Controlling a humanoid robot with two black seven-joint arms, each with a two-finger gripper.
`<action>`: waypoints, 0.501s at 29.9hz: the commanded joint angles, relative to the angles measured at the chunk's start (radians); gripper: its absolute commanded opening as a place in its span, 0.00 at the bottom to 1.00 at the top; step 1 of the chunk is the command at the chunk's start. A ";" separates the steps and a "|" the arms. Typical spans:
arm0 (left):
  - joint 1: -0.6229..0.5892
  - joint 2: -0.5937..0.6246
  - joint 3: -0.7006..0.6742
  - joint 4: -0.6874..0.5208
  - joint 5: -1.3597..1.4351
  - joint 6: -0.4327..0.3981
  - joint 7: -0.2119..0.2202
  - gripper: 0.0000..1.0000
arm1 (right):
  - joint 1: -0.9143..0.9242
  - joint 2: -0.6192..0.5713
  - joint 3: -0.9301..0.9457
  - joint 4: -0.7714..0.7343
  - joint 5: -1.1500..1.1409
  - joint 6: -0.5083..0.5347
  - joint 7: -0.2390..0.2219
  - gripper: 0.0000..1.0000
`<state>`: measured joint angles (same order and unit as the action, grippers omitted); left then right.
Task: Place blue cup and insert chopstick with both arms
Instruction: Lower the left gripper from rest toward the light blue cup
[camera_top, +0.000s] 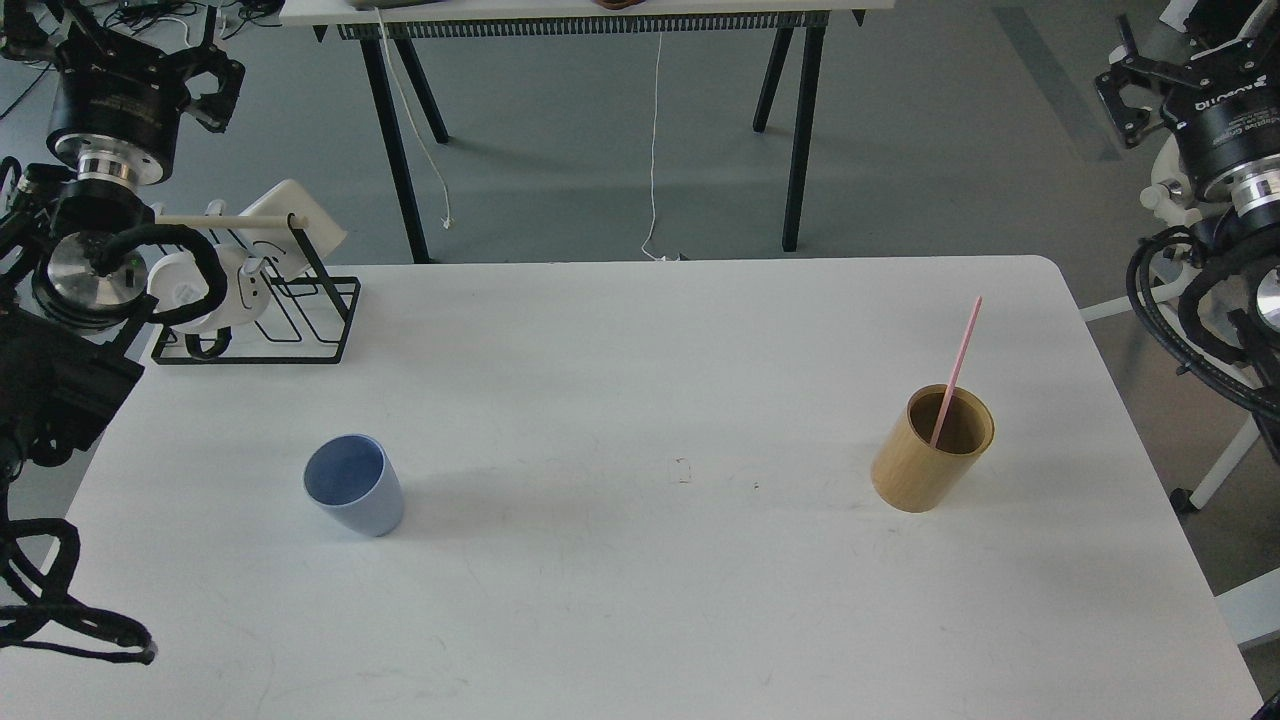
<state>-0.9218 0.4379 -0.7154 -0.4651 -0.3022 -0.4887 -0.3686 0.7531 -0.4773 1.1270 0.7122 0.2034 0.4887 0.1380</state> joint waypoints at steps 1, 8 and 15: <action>0.012 -0.002 0.002 -0.001 0.000 0.000 -0.001 1.00 | -0.006 -0.006 0.005 0.013 0.002 0.000 -0.001 0.99; 0.011 0.053 0.014 -0.050 0.006 0.000 0.014 1.00 | -0.011 -0.015 0.028 0.013 0.001 -0.012 -0.001 0.99; 0.001 0.251 0.056 -0.315 0.295 0.000 0.039 1.00 | -0.028 -0.012 0.031 0.015 0.002 -0.012 0.000 0.99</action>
<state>-0.9178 0.6142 -0.6617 -0.6762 -0.1615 -0.4888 -0.3304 0.7316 -0.4921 1.1579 0.7271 0.2055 0.4771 0.1366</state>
